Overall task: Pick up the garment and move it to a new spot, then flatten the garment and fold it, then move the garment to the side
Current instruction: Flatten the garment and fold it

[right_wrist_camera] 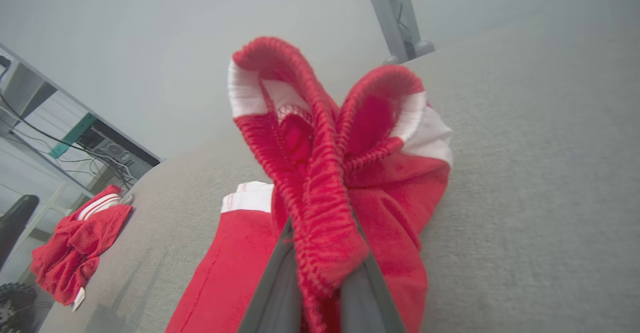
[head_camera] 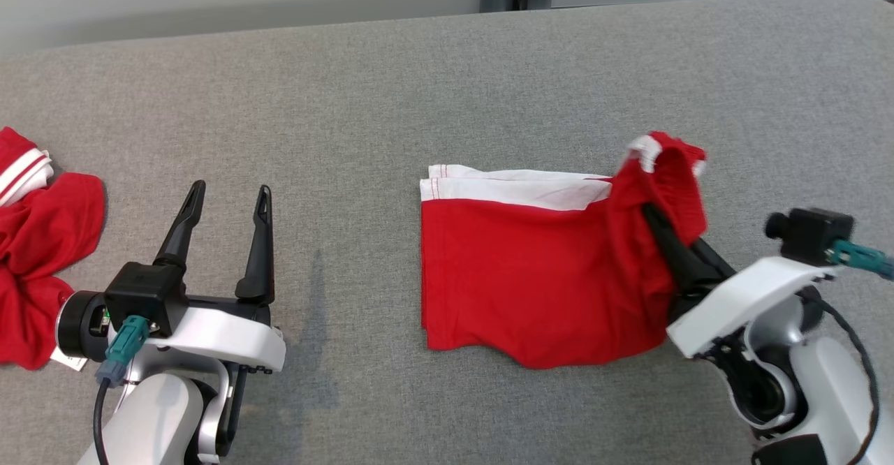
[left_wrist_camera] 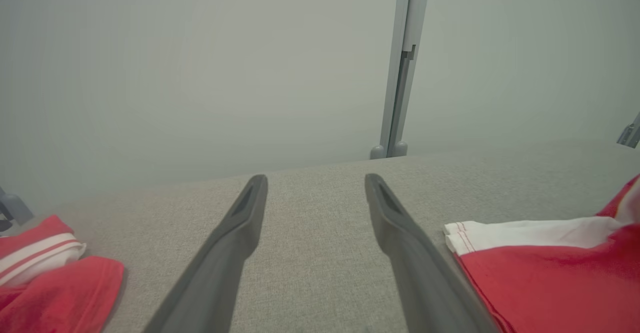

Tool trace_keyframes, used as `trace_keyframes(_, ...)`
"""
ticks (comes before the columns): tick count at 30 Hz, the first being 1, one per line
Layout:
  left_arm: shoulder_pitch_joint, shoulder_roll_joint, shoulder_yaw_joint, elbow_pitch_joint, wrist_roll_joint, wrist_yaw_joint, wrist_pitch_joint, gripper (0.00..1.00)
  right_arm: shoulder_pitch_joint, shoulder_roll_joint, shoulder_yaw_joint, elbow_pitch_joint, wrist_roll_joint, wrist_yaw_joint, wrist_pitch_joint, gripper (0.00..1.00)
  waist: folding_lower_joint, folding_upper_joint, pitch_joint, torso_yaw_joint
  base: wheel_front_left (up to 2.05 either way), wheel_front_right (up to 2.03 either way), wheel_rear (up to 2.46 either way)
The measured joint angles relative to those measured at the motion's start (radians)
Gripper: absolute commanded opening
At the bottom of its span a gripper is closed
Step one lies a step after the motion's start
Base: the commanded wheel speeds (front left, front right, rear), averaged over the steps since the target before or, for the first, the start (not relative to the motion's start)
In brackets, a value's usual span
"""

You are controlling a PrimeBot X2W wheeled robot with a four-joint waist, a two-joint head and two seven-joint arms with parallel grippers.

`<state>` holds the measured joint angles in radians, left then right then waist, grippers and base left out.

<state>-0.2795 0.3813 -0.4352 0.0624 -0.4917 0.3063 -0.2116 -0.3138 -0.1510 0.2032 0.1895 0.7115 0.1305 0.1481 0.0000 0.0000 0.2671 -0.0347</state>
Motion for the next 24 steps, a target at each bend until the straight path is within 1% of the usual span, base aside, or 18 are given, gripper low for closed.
trace_keyframes(3, -0.002, -0.002, -0.004, 0.000, 0.000, 0.000, 0.002, 1.00, -0.015, 0.018, 0.056, -0.050, -0.020, 0.000, 0.030, 0.00, 0.0000, 0.0000, 0.004, 0.006, 0.00, 0.00, 0.00)
trace_keyframes(4, -0.006, -0.004, -0.007, 0.000, 0.000, 0.000, 0.002, 1.00, -0.019, 0.024, 0.078, -0.055, -0.027, 0.000, 0.042, 0.00, 0.0000, 0.0000, 0.005, 0.009, 0.00, 0.00, 0.00)
trace_keyframes(5, -0.006, -0.004, -0.007, 0.000, 0.000, 0.000, 0.002, 1.00, -0.019, 0.024, 0.078, -0.055, -0.027, 0.000, 0.042, 0.00, 0.0000, 0.0000, 0.005, 0.009, 0.00, 0.00, 0.00)
trace_keyframes(6, -0.017, -0.008, -0.010, 0.000, 0.000, -0.002, 0.004, 1.00, -0.030, 0.034, 0.115, -0.057, -0.041, 0.000, 0.056, 0.00, 0.0000, 0.0000, 0.010, 0.017, 0.00, 0.00, 0.00)
trace_keyframes(7, -0.017, -0.008, -0.010, 0.000, 0.000, -0.002, 0.004, 1.00, -0.030, 0.034, 0.115, -0.057, -0.041, 0.000, 0.056, 0.00, 0.0000, 0.0000, 0.010, 0.017, 0.00, 0.00, 0.00)
trace_keyframes(9, -0.021, -0.015, -0.018, 0.003, 0.000, -0.006, 0.004, 1.00, -0.044, 0.048, 0.163, -0.035, -0.069, 0.000, 0.064, 0.00, 0.0000, 0.0000, 0.019, 0.032, 0.00, 0.00, 0.00)
trace_keyframes(11, -0.023, -0.017, -0.020, 0.004, -0.001, -0.006, 0.004, 1.00, -0.052, 0.054, 0.177, -0.022, -0.072, 0.000, 0.064, 0.00, 0.0000, 0.0000, 0.023, 0.036, 0.00, 0.00, 0.00)
trace_keyframes(16, -0.036, -0.027, -0.027, 0.017, -0.003, -0.011, -0.002, 1.00, -0.093, 0.068, 0.230, 0.058, -0.103, 0.000, 0.044, 0.00, 0.0000, 0.0000, 0.040, 0.057, 0.00, 0.00, 0.00)
trace_keyframes(18, -0.037, -0.031, -0.031, 0.022, -0.003, -0.015, -0.002, 1.00, -0.107, 0.078, 0.249, 0.088, -0.107, 0.000, 0.023, 0.36, 0.0000, 0.0000, 0.045, 0.063, 0.00, 0.00, 0.00)
trace_keyframes(19, -0.037, -0.033, -0.032, 0.026, -0.003, -0.015, -0.004, 1.00, -0.115, 0.081, 0.262, 0.098, -0.106, 0.000, 0.014, 0.88, 0.0000, 0.0000, 0.048, 0.065, 0.00, 0.00, 0.00)
trace_keyframes(20, -0.038, -0.036, -0.034, 0.028, -0.003, -0.016, -0.005, 1.00, -0.121, 0.083, 0.276, 0.111, -0.105, 0.000, 0.005, 1.00, 0.0001, 0.0000, 0.049, 0.067, 0.00, 0.00, 0.00)
trace_keyframes(24, -0.043, -0.043, -0.039, 0.036, -0.003, -0.019, -0.009, 1.00, -0.130, 0.091, 0.332, 0.129, -0.100, 0.000, -0.031, 1.00, 0.0000, 0.0000, 0.054, 0.070, 0.00, 0.00, 0.00)
